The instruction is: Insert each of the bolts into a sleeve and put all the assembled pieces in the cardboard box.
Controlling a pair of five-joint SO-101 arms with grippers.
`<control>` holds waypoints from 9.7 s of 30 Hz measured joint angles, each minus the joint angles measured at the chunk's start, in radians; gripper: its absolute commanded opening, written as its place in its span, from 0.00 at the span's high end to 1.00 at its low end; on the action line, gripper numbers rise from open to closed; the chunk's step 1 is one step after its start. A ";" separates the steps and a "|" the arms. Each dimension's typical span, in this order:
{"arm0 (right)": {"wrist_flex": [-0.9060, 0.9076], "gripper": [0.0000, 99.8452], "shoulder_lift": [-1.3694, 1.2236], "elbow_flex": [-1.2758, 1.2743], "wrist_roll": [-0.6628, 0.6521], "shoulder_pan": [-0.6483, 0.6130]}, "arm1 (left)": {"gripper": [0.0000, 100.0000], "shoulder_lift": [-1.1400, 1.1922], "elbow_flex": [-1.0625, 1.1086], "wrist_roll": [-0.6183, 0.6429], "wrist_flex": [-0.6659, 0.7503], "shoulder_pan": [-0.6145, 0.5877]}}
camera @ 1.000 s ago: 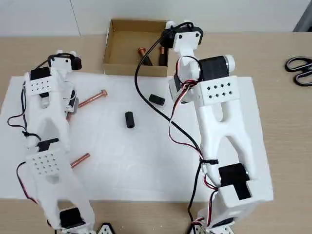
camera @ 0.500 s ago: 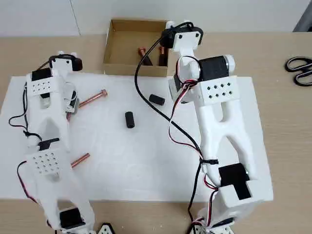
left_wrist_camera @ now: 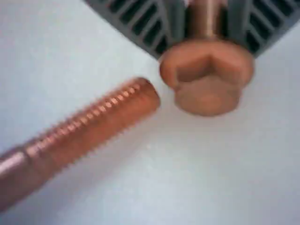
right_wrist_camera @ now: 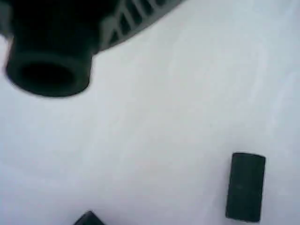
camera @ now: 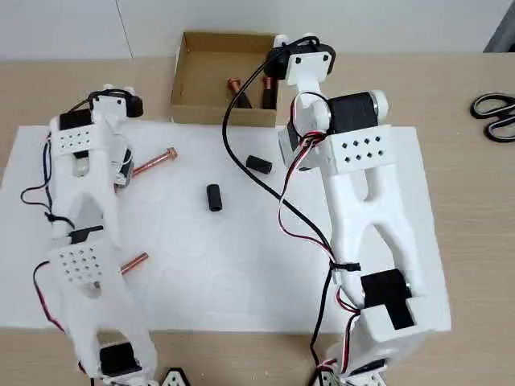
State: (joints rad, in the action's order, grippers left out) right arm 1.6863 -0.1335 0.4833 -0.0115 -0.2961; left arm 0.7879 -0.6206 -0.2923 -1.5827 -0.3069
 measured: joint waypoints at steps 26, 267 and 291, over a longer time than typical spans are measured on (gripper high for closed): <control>0.000 1.00 0.499 -0.075 0.000 0.000 | 1.00 -1.003 0.359 0.215 -0.157 -0.020; -0.747 0.82 -0.545 0.252 0.000 0.064 | 0.74 -1.731 1.266 0.180 0.256 0.253; 0.011 0.82 0.255 0.252 0.000 0.164 | 0.74 -1.731 1.266 0.180 0.253 0.253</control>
State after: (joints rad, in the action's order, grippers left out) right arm 1.6970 0.1212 0.7350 -0.0115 -0.1320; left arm -0.9429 0.6452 -0.1128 -1.3295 -0.0537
